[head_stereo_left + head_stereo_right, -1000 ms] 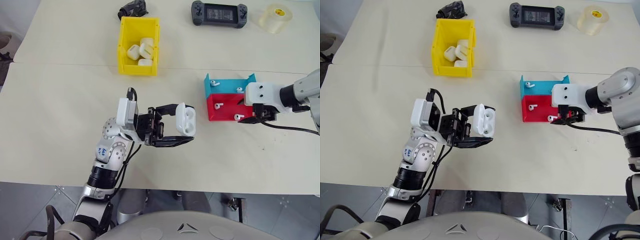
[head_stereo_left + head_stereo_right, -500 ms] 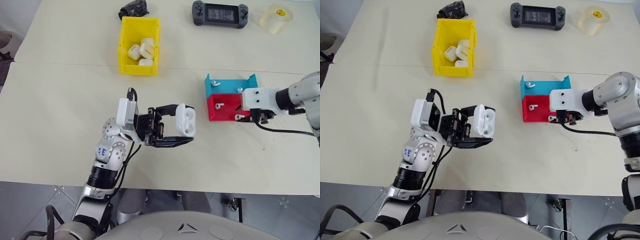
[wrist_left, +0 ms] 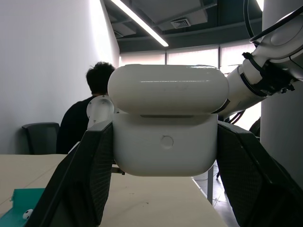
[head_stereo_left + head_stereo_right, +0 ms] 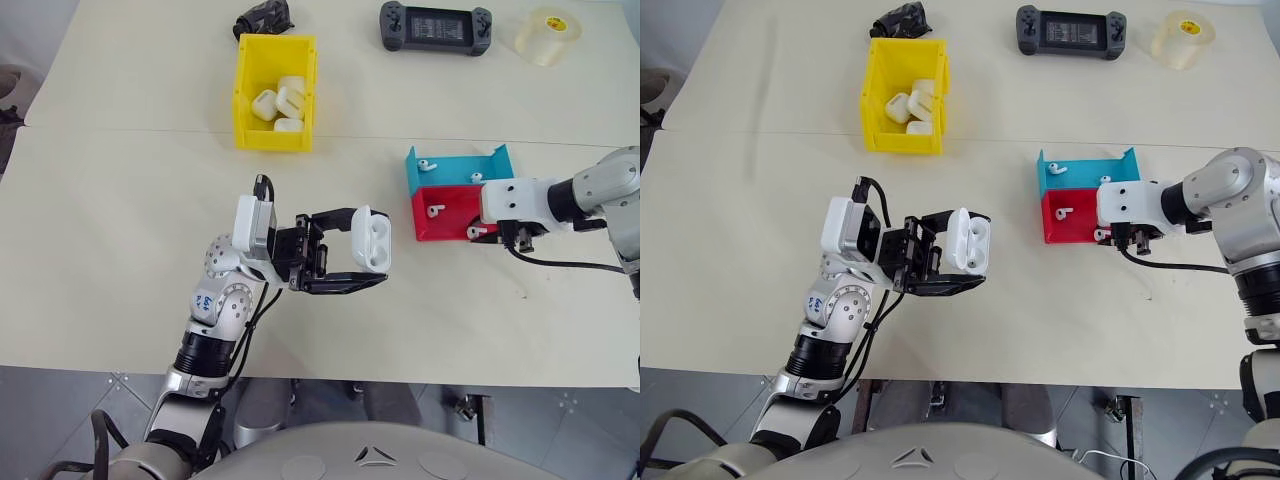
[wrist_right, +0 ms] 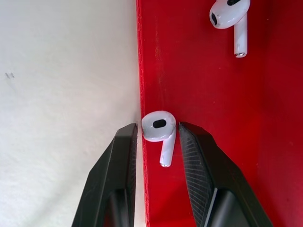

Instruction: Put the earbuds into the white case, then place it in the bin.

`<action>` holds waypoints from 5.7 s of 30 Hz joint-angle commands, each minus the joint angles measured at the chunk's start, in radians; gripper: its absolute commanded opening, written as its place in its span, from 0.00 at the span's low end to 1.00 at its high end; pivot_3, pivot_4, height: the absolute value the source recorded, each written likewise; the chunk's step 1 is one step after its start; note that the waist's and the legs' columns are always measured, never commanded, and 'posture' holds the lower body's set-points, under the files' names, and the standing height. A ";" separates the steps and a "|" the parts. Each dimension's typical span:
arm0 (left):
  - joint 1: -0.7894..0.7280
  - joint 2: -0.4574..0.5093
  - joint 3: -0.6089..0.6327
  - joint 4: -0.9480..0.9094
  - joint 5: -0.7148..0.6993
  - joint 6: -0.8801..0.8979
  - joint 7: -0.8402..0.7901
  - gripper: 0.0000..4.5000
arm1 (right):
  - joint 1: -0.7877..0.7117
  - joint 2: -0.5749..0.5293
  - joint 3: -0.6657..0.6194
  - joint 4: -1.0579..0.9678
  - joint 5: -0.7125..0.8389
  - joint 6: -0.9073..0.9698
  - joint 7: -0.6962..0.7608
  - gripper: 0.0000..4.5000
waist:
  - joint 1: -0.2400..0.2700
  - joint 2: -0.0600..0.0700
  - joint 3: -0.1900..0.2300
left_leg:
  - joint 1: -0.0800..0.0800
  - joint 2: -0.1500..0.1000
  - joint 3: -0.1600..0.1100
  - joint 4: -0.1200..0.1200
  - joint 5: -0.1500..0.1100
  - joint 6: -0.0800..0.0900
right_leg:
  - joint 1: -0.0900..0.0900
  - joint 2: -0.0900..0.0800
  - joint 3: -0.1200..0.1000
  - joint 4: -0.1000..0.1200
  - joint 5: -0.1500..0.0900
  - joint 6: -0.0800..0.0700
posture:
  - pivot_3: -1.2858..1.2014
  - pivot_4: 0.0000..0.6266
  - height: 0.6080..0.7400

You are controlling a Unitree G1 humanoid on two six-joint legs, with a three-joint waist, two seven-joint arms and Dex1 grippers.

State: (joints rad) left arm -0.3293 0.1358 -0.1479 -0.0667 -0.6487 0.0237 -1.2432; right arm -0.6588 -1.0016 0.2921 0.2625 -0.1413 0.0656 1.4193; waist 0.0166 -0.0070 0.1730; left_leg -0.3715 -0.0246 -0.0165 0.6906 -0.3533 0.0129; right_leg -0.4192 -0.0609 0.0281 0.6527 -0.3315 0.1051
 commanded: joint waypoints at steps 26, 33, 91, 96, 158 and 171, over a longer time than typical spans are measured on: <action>-0.043 0.016 0.014 0.050 -0.031 0.023 -0.109 0.62 | 0.287 0.123 -0.422 -0.461 0.571 0.285 -0.099 0.12 | -0.011 0.000 0.000 | 0.000 0.000 -0.002 0.000 0.000 0.000 | 0.002 0.000 -0.002 0.000 0.000 0.000 | 0.52 0.24 1.00; -0.079 0.007 0.021 0.110 -0.026 0.023 -0.139 0.62 | 0.430 0.360 -0.570 -0.701 0.851 0.360 -0.343 0.12 | -0.003 0.000 0.000 | 0.001 0.000 -0.002 0.000 0.000 0.000 | 0.002 0.000 -0.002 0.000 0.000 0.000 | 0.52 0.24 1.00; -0.154 -0.044 0.037 0.124 -0.035 0.102 -0.097 0.62 | 0.657 0.611 -0.289 -0.819 0.850 0.149 -0.615 0.12 | -0.017 0.000 0.000 | 0.002 0.000 -0.002 -0.001 0.000 0.000 | 0.002 0.000 -0.002 0.000 0.000 0.000 | 0.52 0.24 1.00; -0.179 -0.062 0.057 0.145 -0.034 0.086 -0.083 0.62 | 0.655 0.570 -0.298 -0.810 0.879 0.177 -0.602 0.12 | -0.017 0.000 0.000 | 0.002 0.000 -0.002 -0.001 0.000 0.000 | 0.002 0.000 -0.002 0.000 0.000 0.000 | 0.52 0.24 1.00; -0.175 -0.055 0.066 0.112 -0.039 0.138 -0.104 0.62 | 0.578 0.542 -0.299 -0.750 0.852 0.095 -0.553 0.12 | -0.017 0.000 0.000 | 0.002 0.000 -0.002 -0.002 0.000 0.000 | 0.003 0.000 -0.002 -0.002 0.000 0.000 | 0.52 0.24 1.00; -0.172 -0.031 0.041 0.109 -0.035 0.184 -0.145 0.62 | 0.592 0.540 -0.252 -0.730 0.810 0.068 -0.535 0.12 | -0.017 0.000 0.000 | 0.002 0.000 -0.002 -0.003 0.000 0.000 | 0.003 0.000 -0.002 -0.002 0.000 0.000 | 0.52 0.24 1.00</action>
State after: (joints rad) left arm -0.4878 0.1267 -0.0951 0.1238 -0.6424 0.2109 -1.3703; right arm -0.0809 -0.4550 0.0131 -0.4927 0.7173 0.1108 0.8824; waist -0.0004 -0.0072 0.1731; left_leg -0.3699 -0.0248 -0.0190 0.6878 -0.3533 0.0131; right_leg -0.4166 -0.0610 0.0264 0.6510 -0.3314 0.1052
